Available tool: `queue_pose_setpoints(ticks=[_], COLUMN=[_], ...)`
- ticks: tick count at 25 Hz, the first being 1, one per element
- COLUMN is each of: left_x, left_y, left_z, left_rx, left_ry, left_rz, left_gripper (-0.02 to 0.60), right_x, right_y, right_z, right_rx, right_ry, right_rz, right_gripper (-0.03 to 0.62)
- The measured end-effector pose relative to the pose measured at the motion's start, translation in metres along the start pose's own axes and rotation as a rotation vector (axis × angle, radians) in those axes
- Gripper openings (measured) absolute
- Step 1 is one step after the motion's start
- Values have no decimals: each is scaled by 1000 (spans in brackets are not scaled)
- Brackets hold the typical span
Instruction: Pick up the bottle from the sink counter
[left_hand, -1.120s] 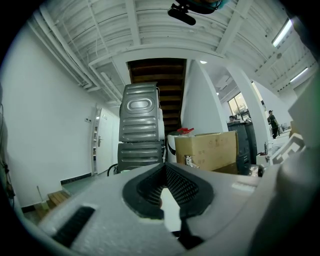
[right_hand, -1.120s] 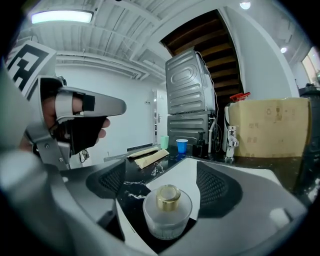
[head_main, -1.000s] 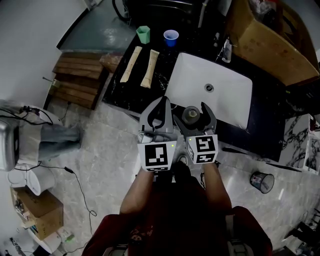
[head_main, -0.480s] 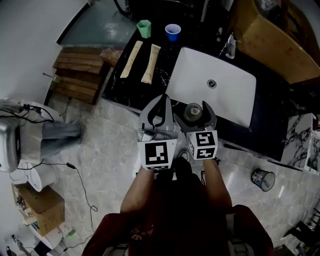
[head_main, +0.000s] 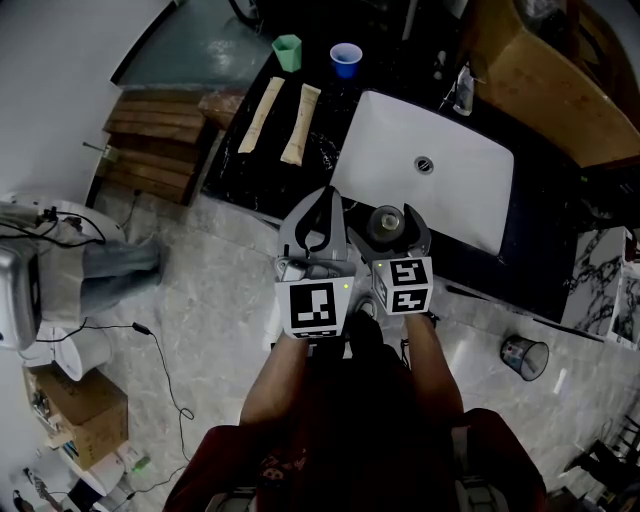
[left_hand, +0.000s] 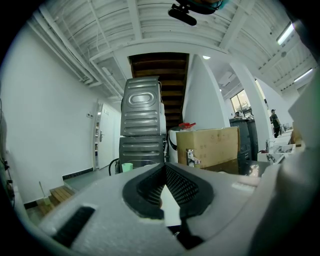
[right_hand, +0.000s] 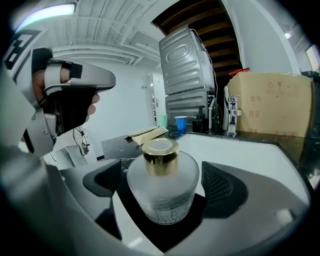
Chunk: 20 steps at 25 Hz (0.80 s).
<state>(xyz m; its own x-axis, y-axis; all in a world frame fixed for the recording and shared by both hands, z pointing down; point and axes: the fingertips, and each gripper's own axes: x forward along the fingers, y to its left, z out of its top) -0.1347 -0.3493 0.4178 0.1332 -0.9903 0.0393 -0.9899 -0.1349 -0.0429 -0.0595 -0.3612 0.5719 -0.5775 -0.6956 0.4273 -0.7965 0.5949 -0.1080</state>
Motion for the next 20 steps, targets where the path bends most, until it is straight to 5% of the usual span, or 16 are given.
queue_pose_setpoints(ticks=[20], left_x=[1], left_y=[3], left_z=[-6], left_rx=[-11], left_ry=[1], left_rz=[6], left_gripper=[3], right_x=[5], right_y=[-2], right_z=[-9], right_rx=[-38], right_ry=[14], right_rz=[-32], right_gripper=[463])
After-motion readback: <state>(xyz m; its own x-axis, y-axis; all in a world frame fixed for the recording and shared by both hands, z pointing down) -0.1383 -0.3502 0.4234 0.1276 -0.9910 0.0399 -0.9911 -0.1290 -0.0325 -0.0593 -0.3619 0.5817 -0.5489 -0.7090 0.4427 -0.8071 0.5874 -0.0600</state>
